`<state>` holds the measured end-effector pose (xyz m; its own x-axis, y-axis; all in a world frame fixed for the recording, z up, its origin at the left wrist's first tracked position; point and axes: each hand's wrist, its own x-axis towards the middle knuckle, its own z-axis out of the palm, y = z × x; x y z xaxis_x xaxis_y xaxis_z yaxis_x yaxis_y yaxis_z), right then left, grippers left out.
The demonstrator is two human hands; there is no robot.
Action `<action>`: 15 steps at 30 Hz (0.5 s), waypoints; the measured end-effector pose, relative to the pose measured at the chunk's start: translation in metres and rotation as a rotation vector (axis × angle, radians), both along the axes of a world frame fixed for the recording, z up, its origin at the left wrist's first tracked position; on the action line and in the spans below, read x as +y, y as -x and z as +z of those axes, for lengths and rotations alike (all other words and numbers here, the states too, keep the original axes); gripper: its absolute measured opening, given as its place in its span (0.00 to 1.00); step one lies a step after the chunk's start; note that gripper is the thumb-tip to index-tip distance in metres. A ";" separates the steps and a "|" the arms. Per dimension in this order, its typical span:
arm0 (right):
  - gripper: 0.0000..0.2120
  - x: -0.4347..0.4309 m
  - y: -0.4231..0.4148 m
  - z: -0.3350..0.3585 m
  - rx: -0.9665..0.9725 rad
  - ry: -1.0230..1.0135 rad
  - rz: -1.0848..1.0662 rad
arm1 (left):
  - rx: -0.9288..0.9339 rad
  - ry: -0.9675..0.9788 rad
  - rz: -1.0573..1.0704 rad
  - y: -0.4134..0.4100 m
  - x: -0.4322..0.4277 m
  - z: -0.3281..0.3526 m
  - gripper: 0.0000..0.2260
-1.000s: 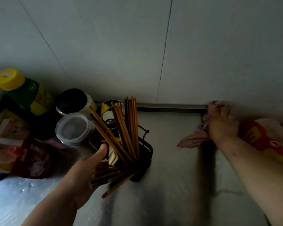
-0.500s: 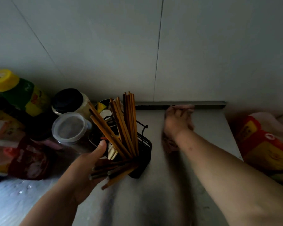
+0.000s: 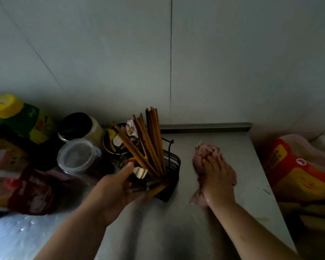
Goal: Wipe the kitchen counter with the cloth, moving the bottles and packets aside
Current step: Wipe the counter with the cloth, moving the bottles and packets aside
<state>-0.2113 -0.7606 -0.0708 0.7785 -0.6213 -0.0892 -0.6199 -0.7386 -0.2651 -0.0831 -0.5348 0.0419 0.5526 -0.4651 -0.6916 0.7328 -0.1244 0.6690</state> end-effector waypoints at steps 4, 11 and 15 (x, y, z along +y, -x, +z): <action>0.48 0.003 0.012 -0.006 0.053 0.047 -0.054 | 0.118 0.040 0.124 -0.007 -0.040 0.003 0.14; 0.49 0.000 0.007 -0.023 0.076 0.103 -0.082 | 0.152 0.090 0.213 -0.018 -0.093 0.004 0.14; 0.46 -0.002 0.006 -0.030 0.060 0.111 -0.077 | 0.135 0.125 0.272 -0.025 -0.108 0.002 0.16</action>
<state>-0.2175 -0.7623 -0.1009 0.7235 -0.6876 -0.0612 -0.6880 -0.7110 -0.1452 -0.0576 -0.6427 0.0444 0.5754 -0.3990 -0.7139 0.8110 0.1654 0.5612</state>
